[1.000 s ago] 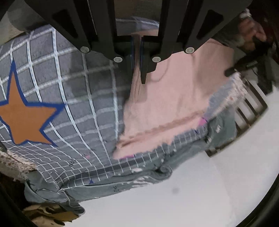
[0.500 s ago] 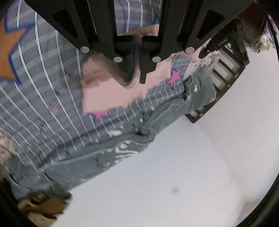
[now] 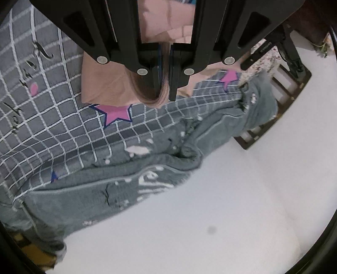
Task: Fold small clothes
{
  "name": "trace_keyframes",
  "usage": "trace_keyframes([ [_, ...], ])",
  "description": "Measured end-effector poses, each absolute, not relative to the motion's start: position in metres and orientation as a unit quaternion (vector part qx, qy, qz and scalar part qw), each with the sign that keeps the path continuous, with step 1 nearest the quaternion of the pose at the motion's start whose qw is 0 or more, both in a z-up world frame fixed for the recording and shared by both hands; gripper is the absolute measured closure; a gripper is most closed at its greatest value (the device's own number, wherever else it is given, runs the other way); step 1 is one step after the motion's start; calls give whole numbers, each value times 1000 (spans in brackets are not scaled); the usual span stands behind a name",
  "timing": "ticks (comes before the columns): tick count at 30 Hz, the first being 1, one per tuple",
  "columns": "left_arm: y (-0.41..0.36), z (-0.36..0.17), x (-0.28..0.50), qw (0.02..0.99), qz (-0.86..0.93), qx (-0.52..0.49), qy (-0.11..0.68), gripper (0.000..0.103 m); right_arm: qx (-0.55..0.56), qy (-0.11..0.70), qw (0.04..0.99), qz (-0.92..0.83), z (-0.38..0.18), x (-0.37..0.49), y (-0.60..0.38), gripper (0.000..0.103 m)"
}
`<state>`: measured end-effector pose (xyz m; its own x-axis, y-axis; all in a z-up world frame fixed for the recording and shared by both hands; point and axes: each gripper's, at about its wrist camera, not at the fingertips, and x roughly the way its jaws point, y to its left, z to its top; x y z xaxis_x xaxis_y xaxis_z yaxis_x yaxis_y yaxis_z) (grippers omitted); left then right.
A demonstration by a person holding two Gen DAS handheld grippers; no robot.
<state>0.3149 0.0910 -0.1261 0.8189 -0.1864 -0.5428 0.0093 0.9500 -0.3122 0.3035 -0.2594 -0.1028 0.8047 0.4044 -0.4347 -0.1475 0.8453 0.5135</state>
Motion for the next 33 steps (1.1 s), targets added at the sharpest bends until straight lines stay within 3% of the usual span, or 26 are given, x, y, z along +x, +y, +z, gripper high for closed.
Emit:
trace_keyframes([
  [2, 96, -136, 323, 936, -59, -170, 301, 89, 224, 282, 923, 134, -116, 316, -257, 93],
  [4, 103, -144, 330, 929, -51, -193, 313, 66, 216, 286, 926, 117, -130, 323, -258, 90],
  [5, 107, -146, 332, 925, -48, -201, 318, 61, 212, 296, 925, 109, -138, 326, -259, 88],
  [7, 115, -149, 331, 924, -50, -217, 311, 41, 205, 314, 920, 109, -150, 327, -263, 81],
  [11, 121, -153, 327, 917, -64, -245, 309, 40, 203, 321, 919, 108, -161, 318, -271, 68],
  [23, 97, -164, 308, 933, -50, -140, 328, 39, 112, 338, 929, 102, -166, 309, -248, 66],
  [28, 95, -165, 316, 931, -45, -139, 334, 39, 123, 353, 924, 81, -172, 315, -256, 65],
  [33, 69, -169, 336, 930, -37, -71, 359, 39, 138, 362, 919, 76, -178, 319, -262, 65],
])
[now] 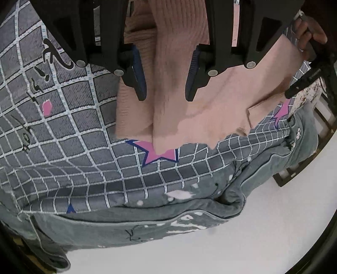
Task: Fold small clothes
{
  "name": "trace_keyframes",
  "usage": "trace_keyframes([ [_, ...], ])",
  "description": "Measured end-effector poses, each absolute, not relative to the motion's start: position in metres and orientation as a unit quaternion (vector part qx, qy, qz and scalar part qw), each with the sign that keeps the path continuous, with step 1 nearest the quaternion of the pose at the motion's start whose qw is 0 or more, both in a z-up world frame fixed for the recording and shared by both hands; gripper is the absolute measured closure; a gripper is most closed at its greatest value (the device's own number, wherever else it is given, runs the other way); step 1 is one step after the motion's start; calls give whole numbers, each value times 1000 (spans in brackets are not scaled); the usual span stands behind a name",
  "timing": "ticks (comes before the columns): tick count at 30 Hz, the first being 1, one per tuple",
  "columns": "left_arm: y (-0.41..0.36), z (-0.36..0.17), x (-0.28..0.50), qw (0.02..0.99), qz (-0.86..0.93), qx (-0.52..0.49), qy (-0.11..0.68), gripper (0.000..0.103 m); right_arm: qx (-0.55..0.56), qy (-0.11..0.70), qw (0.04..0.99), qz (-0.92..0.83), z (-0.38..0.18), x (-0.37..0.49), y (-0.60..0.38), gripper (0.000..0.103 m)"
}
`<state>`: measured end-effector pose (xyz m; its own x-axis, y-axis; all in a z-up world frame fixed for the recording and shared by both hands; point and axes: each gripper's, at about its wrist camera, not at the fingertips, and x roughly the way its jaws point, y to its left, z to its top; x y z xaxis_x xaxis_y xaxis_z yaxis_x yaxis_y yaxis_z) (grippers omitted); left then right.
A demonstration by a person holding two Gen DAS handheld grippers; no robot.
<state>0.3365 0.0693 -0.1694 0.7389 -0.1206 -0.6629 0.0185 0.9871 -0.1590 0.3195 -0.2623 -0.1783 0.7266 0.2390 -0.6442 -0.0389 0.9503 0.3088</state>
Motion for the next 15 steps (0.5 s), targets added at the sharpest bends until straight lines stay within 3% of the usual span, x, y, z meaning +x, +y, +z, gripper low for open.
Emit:
trace_keyframes([
  [3, 57, -177, 351, 918, -34, -47, 392, 41, 133, 373, 915, 77, -181, 324, -260, 65],
  [5, 52, -181, 355, 916, -9, -29, 400, 53, 129, 371, 916, 77, -181, 322, -258, 65],
  [7, 54, -183, 355, 918, 7, -28, 396, 86, 119, 371, 918, 77, -183, 321, -255, 65],
  [8, 60, -184, 354, 919, 14, -41, 392, 91, 112, 373, 918, 76, -184, 321, -253, 65],
  [11, 81, -181, 350, 918, 11, -109, 382, 91, 94, 379, 918, 70, -187, 322, -246, 74],
  [12, 90, -182, 349, 914, 14, -134, 382, 91, 91, 378, 918, 72, -186, 321, -245, 94],
  [15, 110, -186, 348, 903, 23, -191, 385, 90, 86, 368, 922, 85, -180, 314, -244, 95],
])
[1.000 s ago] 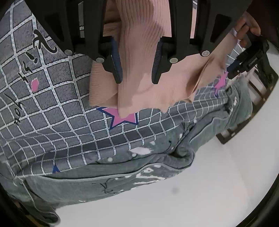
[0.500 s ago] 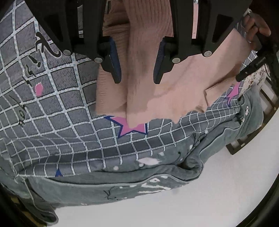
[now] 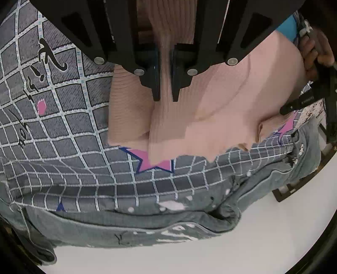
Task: Fold small clothes
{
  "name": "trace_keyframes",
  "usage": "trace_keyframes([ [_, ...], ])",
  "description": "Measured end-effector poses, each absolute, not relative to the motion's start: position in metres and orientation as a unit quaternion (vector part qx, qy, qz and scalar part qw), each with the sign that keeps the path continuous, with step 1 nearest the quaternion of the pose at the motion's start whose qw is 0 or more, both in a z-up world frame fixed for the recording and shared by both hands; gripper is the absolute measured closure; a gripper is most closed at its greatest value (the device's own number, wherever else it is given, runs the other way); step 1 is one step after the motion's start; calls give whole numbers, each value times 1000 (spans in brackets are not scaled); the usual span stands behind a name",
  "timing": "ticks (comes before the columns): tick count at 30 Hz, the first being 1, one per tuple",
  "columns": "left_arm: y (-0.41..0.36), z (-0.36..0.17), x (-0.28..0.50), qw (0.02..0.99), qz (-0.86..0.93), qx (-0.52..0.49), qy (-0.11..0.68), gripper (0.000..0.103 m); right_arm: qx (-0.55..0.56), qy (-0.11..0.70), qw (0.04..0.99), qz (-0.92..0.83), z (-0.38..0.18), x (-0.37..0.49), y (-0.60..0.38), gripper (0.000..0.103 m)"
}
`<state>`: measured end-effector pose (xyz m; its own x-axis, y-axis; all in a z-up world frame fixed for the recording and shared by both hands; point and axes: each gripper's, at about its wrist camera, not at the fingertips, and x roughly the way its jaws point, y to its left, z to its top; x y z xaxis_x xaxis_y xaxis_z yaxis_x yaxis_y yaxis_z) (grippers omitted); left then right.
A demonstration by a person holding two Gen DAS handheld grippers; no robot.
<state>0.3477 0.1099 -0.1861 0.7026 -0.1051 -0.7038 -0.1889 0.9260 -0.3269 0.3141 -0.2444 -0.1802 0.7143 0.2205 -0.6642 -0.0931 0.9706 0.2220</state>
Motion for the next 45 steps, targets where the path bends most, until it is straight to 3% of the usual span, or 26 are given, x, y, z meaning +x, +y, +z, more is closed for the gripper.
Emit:
trace_keyframes([
  [9, 125, -191, 343, 890, 16, -230, 394, 89, 127, 391, 903, 125, -180, 310, -262, 88],
  [13, 114, -187, 330, 895, -20, -199, 398, 75, 120, 386, 903, 142, -173, 303, -263, 76],
  [15, 110, -185, 318, 901, -36, -179, 394, 75, 100, 384, 906, 151, -172, 294, -260, 74],
  [23, 119, -185, 273, 900, -70, -192, 386, 74, 123, 382, 901, 166, -173, 265, -268, 74],
  [31, 128, -192, 229, 898, -79, -213, 377, 65, 148, 371, 903, 158, -181, 230, -273, 71],
  [36, 132, -186, 222, 905, -81, -219, 356, 67, 149, 375, 902, 151, -188, 232, -267, 73],
  [38, 132, -184, 222, 908, -78, -216, 349, 77, 137, 369, 907, 148, -186, 232, -263, 84],
  [39, 133, -184, 221, 909, -77, -215, 348, 85, 131, 368, 909, 147, -185, 232, -261, 95],
  [40, 133, -183, 220, 910, -78, -212, 347, 94, 125, 365, 911, 147, -184, 231, -260, 96],
  [45, 135, -181, 210, 915, -91, -197, 341, 95, 150, 340, 912, 171, -175, 224, -279, 97],
])
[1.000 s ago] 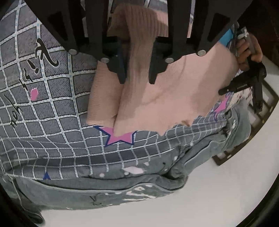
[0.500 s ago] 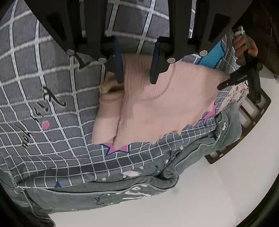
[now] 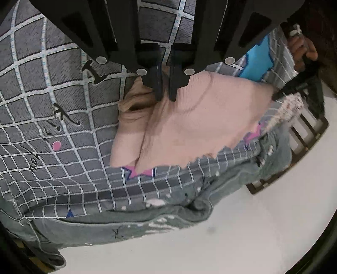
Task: Fold small clothes
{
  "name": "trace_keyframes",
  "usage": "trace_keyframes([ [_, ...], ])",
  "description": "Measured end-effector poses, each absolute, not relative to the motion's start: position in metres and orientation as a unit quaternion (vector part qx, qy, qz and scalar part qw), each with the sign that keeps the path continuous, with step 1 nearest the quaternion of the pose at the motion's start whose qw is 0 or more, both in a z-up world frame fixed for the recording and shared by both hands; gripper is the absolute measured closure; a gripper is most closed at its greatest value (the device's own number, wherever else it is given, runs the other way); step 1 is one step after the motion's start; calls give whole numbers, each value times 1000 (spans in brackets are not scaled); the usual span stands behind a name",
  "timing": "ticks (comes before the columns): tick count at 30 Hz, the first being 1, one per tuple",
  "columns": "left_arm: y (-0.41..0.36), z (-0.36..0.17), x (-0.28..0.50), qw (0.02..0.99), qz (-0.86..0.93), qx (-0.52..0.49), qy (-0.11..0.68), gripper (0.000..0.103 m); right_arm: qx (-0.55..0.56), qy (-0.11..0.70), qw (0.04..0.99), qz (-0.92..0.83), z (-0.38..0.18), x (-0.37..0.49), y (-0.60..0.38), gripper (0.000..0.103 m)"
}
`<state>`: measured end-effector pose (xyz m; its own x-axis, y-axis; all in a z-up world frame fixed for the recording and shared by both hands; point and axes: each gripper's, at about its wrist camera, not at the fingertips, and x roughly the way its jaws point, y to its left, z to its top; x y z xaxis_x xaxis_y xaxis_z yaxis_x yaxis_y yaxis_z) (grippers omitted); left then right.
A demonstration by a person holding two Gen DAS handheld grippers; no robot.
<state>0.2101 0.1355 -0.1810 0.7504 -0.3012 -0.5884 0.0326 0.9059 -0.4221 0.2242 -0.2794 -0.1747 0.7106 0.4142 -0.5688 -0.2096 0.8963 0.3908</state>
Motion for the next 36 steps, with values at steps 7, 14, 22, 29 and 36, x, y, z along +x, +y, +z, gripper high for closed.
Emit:
trace_keyframes([
  [7, 135, -184, 194, 911, -113, -194, 345, 96, 155, 343, 906, 195, -175, 219, -288, 98],
  [14, 132, -184, 187, 918, -104, -167, 345, 95, 123, 359, 907, 185, -179, 216, -286, 97],
  [22, 129, -182, 198, 924, -79, -153, 342, 55, 85, 303, 936, 160, -157, 209, -278, 69],
  [29, 122, -183, 212, 923, -62, -149, 349, 50, 27, 323, 940, 103, -167, 227, -254, 67],
  [36, 119, -185, 213, 922, -60, -143, 354, 49, -2, 339, 937, 80, -176, 231, -247, 67],
])
